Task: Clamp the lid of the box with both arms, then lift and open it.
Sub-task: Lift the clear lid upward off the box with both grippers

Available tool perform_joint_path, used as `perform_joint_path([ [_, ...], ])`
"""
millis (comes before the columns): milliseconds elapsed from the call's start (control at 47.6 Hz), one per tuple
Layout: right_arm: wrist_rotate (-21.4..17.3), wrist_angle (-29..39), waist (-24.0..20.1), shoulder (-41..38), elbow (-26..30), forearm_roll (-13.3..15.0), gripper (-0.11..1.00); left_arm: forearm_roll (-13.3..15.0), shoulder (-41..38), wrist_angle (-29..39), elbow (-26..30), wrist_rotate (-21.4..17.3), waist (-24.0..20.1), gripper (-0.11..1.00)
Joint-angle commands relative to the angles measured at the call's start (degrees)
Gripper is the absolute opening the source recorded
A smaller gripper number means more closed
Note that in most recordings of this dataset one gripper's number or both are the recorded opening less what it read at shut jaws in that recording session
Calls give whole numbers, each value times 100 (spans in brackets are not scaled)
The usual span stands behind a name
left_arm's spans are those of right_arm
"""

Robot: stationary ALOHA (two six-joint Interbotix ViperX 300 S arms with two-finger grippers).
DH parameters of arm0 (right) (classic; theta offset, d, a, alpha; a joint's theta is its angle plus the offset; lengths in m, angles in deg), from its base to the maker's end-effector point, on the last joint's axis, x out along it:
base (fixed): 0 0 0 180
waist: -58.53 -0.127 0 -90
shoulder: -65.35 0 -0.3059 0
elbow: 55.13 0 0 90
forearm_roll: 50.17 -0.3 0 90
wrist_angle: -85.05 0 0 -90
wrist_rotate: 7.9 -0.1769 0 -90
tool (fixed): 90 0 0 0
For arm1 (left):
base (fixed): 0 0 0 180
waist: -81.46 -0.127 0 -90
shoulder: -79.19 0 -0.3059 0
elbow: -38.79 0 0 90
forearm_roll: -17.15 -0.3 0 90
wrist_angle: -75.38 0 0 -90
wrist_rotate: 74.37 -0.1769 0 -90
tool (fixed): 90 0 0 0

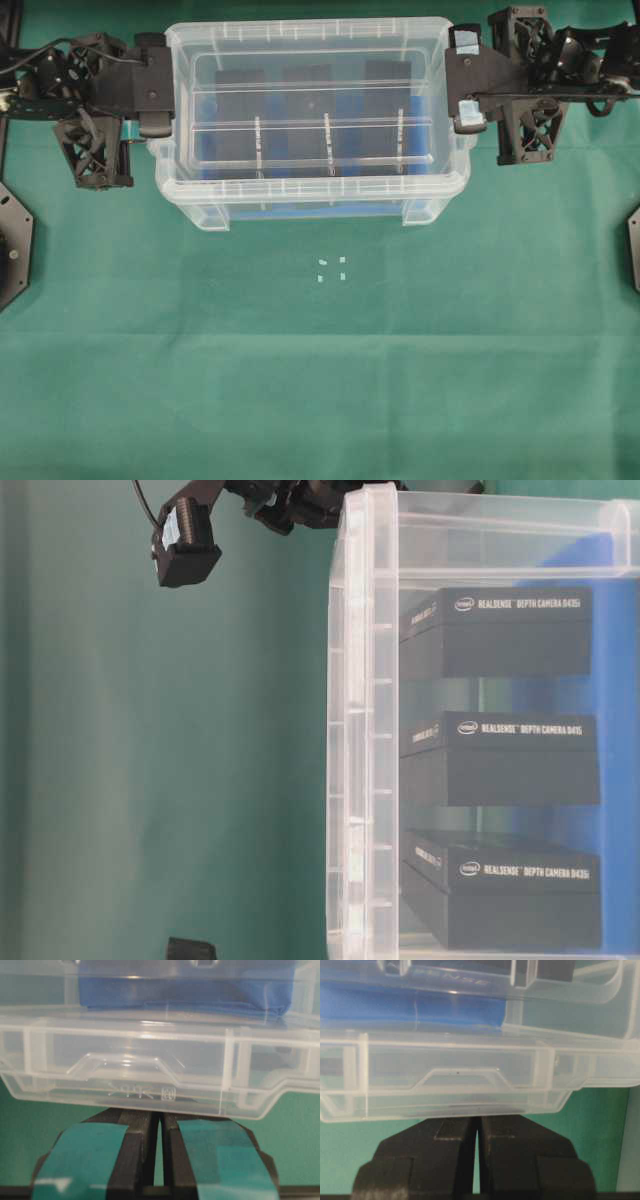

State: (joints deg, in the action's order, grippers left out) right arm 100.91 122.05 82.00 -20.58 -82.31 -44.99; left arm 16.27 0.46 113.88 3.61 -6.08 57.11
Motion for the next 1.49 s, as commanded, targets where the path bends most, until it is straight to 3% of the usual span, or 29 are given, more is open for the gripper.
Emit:
perform_joint_path([
  [0, -9, 18, -149, 9, 149, -62, 0, 26, -44, -18, 237, 18, 105, 2],
  [756, -114, 343, -264, 18, 475, -105, 0, 26, -88, 35, 387, 9, 193, 2],
  [1470, -114, 694, -281, 272, 835, -97, 0, 26, 237, 606, 888, 18, 272, 2],
])
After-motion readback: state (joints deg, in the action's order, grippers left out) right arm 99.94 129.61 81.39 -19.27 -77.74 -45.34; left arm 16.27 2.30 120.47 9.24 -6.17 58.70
